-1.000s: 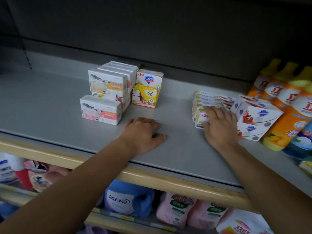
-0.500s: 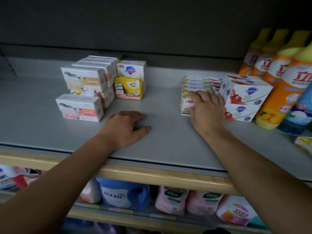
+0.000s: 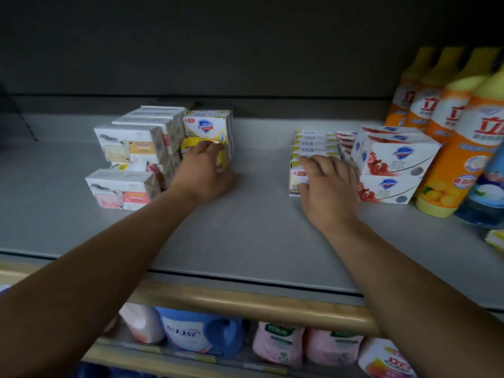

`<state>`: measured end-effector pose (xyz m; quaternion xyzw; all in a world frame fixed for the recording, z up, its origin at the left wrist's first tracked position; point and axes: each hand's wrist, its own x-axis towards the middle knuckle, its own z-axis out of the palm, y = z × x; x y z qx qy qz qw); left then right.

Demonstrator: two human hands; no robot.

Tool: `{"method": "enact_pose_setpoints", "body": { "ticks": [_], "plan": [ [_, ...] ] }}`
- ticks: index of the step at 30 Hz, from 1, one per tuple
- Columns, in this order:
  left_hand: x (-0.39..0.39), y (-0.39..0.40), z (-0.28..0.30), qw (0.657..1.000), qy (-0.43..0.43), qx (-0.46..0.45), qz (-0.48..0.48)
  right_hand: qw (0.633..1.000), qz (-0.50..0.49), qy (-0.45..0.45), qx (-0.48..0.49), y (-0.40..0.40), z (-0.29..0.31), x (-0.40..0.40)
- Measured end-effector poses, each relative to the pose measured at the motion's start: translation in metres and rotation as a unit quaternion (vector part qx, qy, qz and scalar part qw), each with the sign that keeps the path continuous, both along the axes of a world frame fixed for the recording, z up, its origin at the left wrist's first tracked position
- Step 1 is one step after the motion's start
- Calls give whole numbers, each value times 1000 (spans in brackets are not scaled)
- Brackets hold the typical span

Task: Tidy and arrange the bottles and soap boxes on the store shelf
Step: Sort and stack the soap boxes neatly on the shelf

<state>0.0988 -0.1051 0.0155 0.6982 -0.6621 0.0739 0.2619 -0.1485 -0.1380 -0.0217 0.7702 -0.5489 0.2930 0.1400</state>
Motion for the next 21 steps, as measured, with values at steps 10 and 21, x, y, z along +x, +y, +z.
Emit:
{"method": "enact_pose_setpoints", "body": {
  "ticks": [10, 21],
  "plan": [
    [15, -50, 5, 982, -114, 27, 147, 1000, 3, -22, 14, -5, -1, 1],
    [-17, 36, 14, 993, 95, -70, -20, 999, 2, 17, 29, 14, 16, 3]
  ]
}}
